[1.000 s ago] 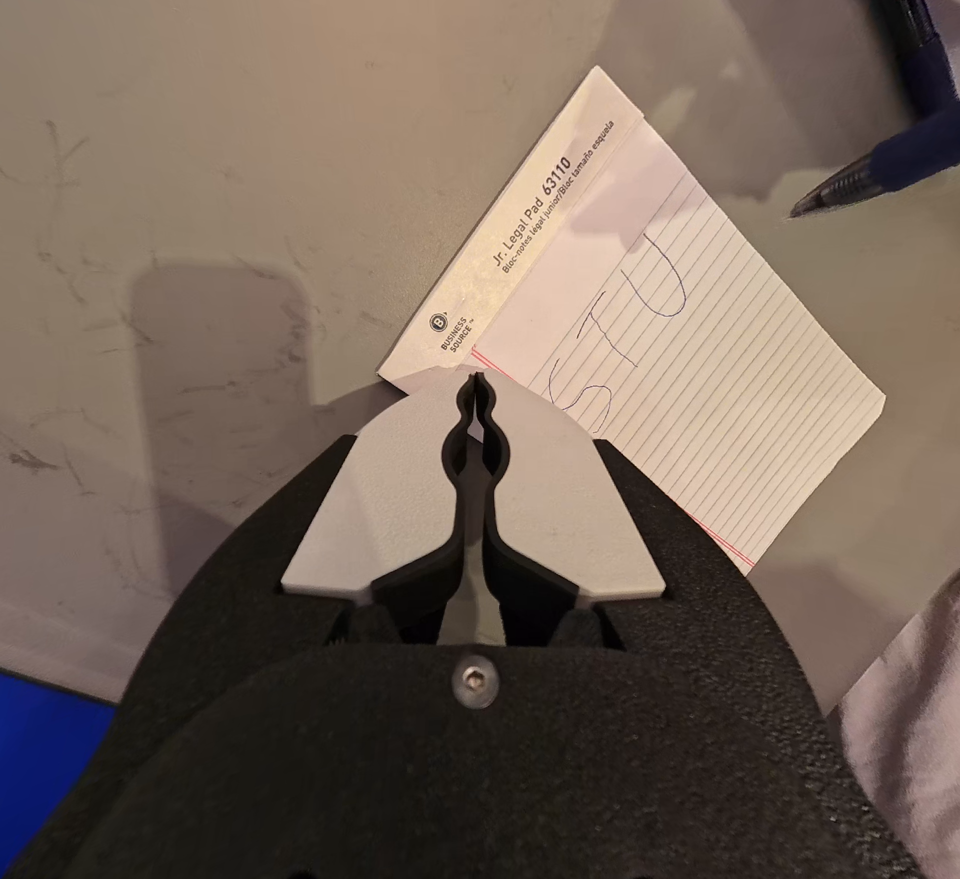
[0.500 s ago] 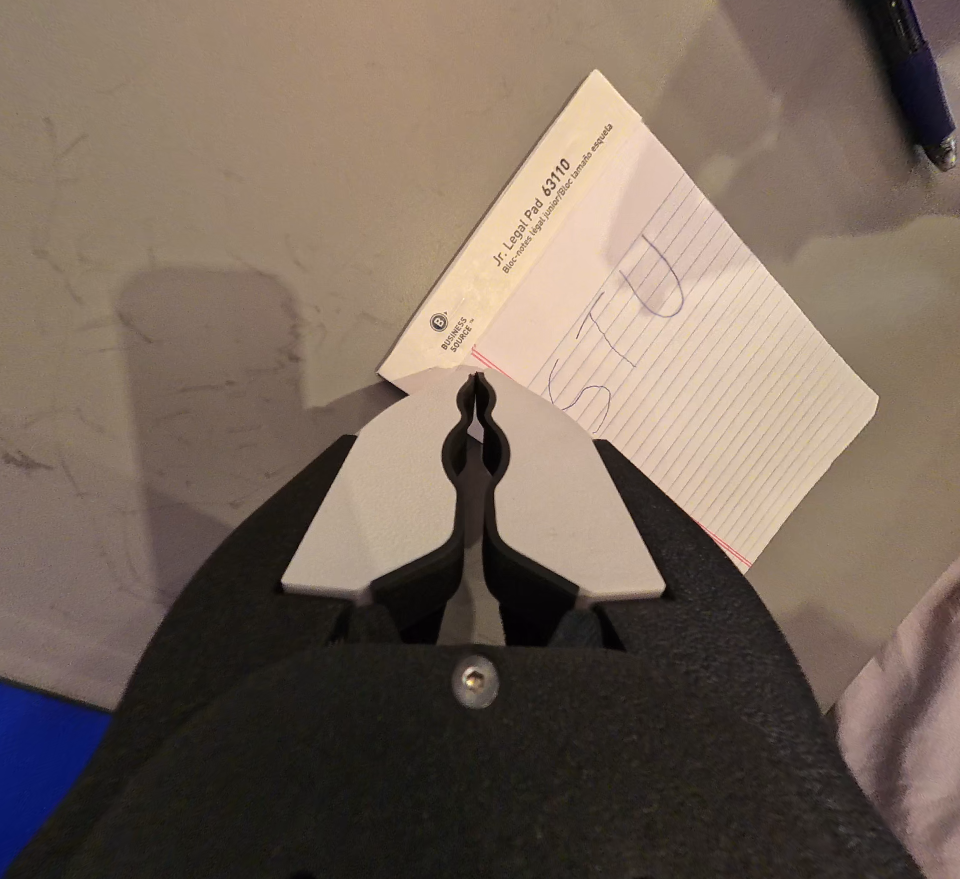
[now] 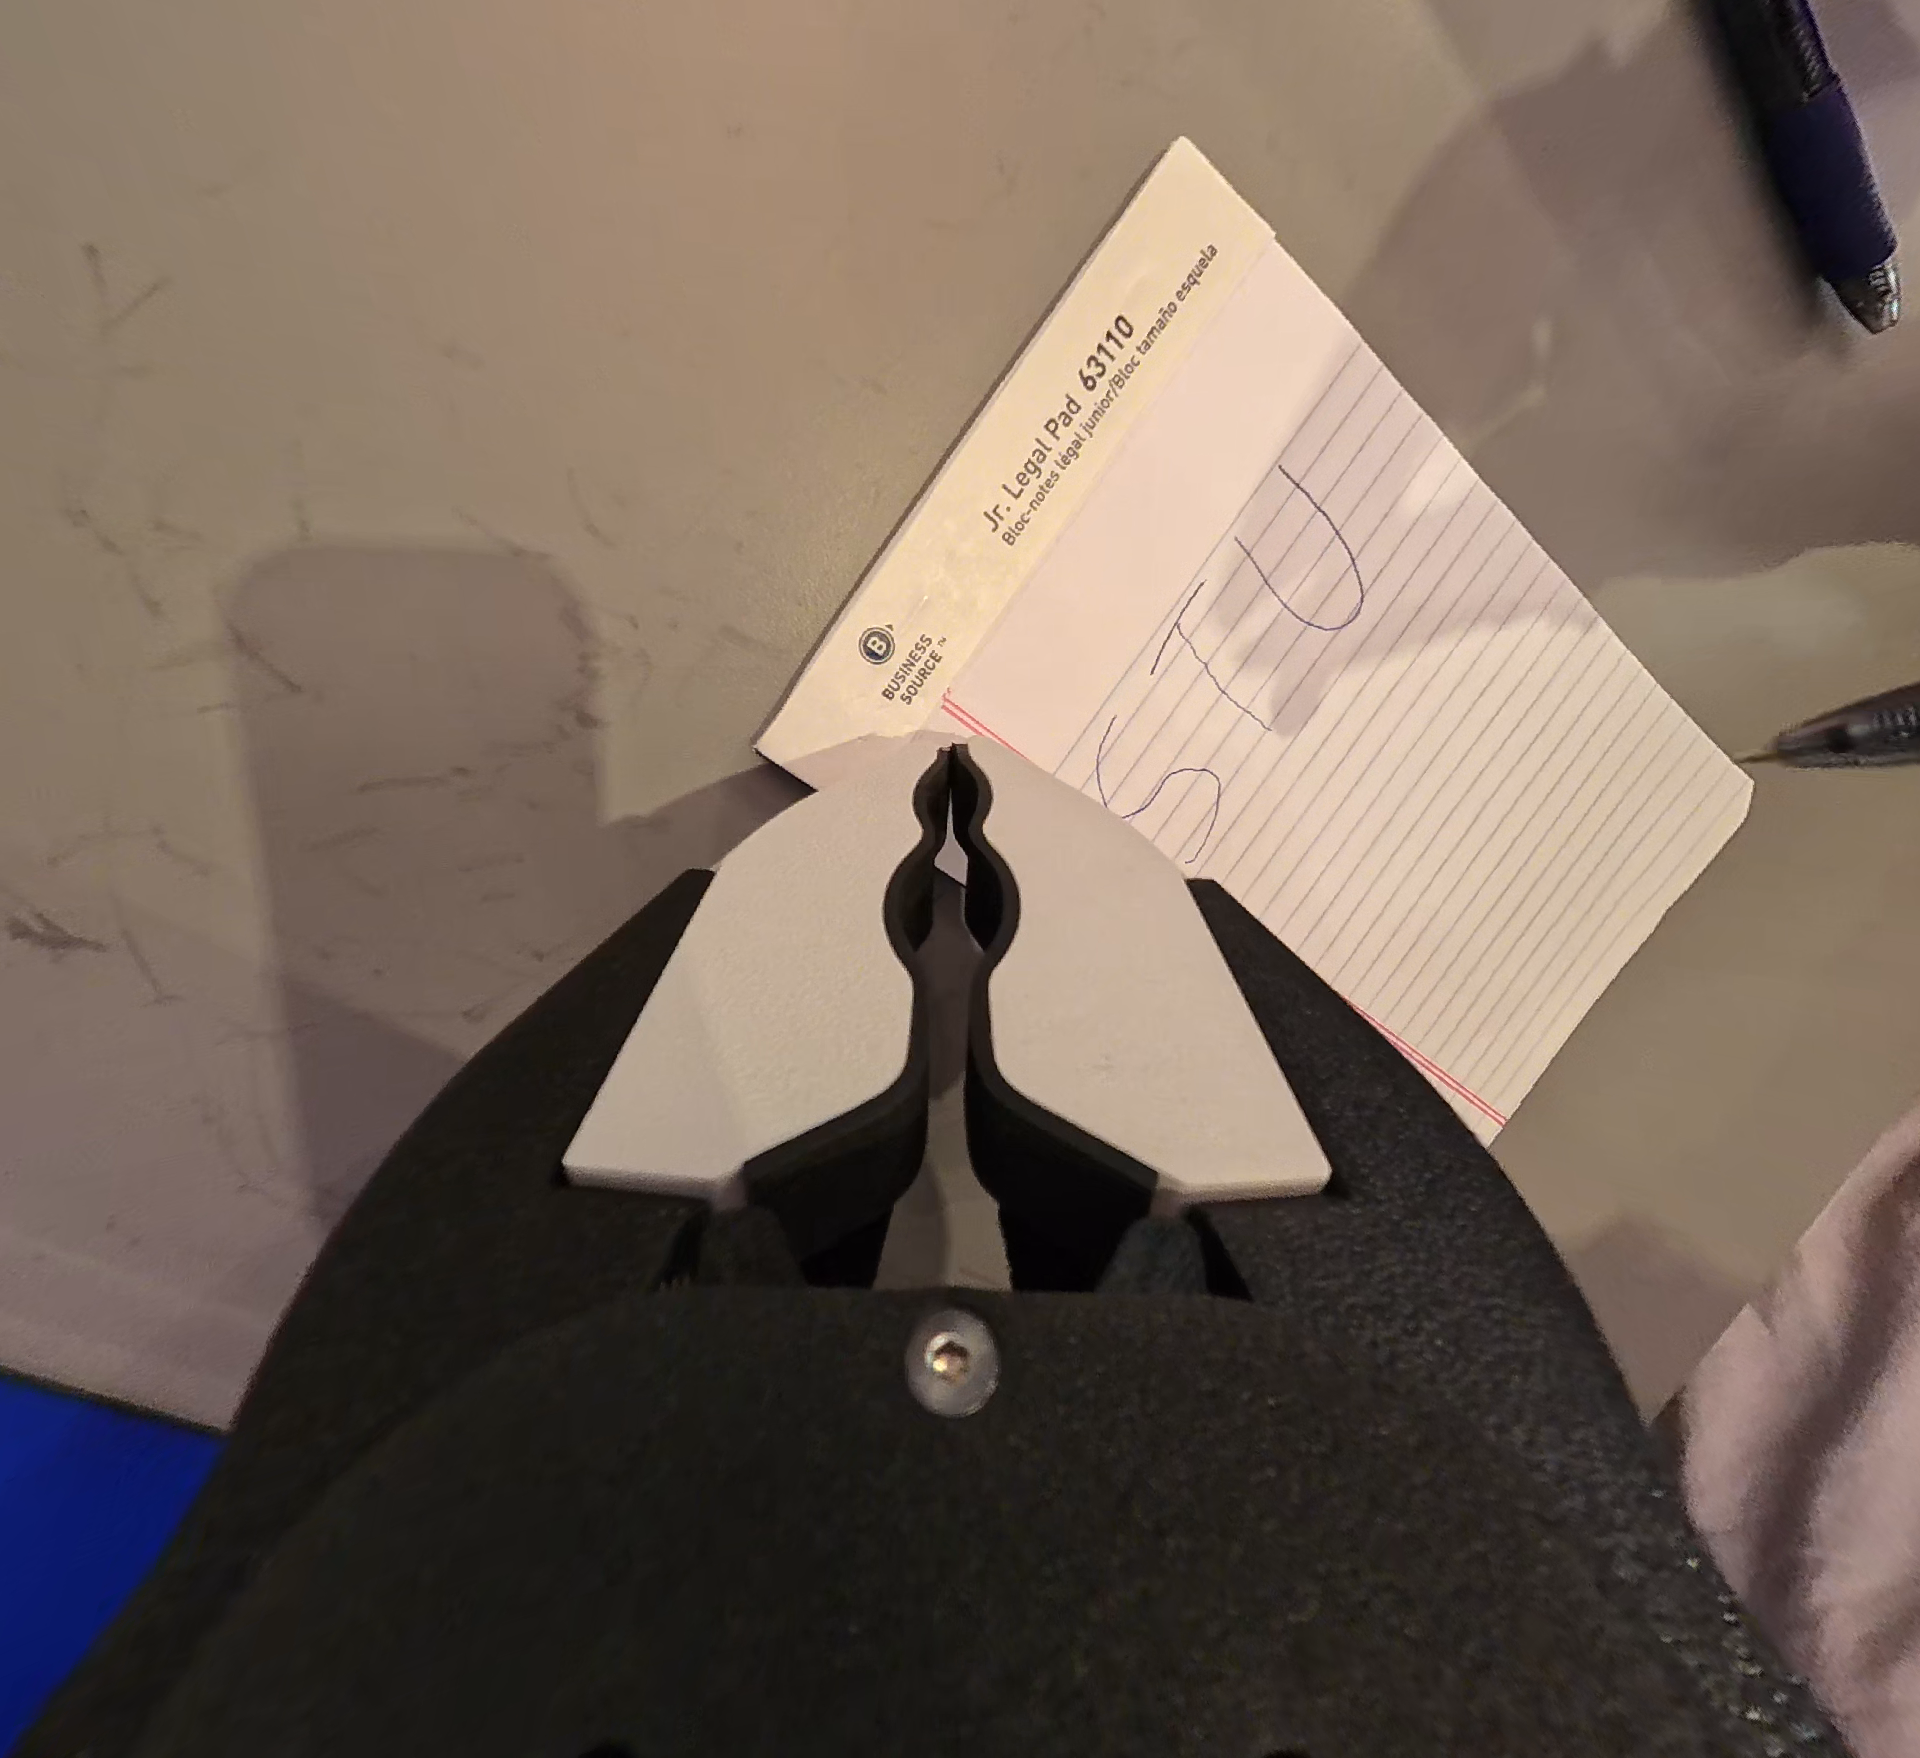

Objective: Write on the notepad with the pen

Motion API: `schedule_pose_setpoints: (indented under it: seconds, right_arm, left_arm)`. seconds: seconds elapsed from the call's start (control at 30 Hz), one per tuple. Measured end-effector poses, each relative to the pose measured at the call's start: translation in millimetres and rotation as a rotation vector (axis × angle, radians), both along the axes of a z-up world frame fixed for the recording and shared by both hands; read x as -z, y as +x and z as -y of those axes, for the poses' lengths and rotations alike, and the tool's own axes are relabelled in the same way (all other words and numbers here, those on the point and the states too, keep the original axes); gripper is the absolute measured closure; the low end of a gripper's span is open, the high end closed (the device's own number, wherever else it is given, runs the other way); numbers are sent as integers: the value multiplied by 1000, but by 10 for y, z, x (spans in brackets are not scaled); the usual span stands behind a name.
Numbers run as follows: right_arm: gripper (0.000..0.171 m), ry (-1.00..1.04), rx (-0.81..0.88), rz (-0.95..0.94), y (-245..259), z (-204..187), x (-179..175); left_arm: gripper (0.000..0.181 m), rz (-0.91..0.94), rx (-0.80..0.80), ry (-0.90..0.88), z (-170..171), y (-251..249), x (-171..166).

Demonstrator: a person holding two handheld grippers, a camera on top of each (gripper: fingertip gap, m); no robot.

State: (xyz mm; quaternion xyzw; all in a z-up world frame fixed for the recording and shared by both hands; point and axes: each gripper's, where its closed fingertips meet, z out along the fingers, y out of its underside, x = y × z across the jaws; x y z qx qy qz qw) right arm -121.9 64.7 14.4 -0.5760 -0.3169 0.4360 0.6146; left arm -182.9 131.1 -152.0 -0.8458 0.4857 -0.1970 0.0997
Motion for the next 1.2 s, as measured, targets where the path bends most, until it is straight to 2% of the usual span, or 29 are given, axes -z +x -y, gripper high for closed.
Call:
schedule_pose_setpoints:
  seconds: [0.67, 0.93, 1.07, 1.2]
  right_arm:
    - [167, -29, 74, -52, 291, -125, -50]
    - [167, -32, 84, -45, 343, -153, -32]
    - [167, -34, 86, -43, 363, -164, -24]
    - [167, -34, 87, -41, 379, -167, -24]
  left_arm:
    - [181, 64, -67, 102, -229, 140, -2]
    - [181, -28, -217, 160, -420, -67, 3]
    - [181, -130, -244, 167, -390, -192, 12]
    - [181, -152, -266, 136, -344, -218, 14]
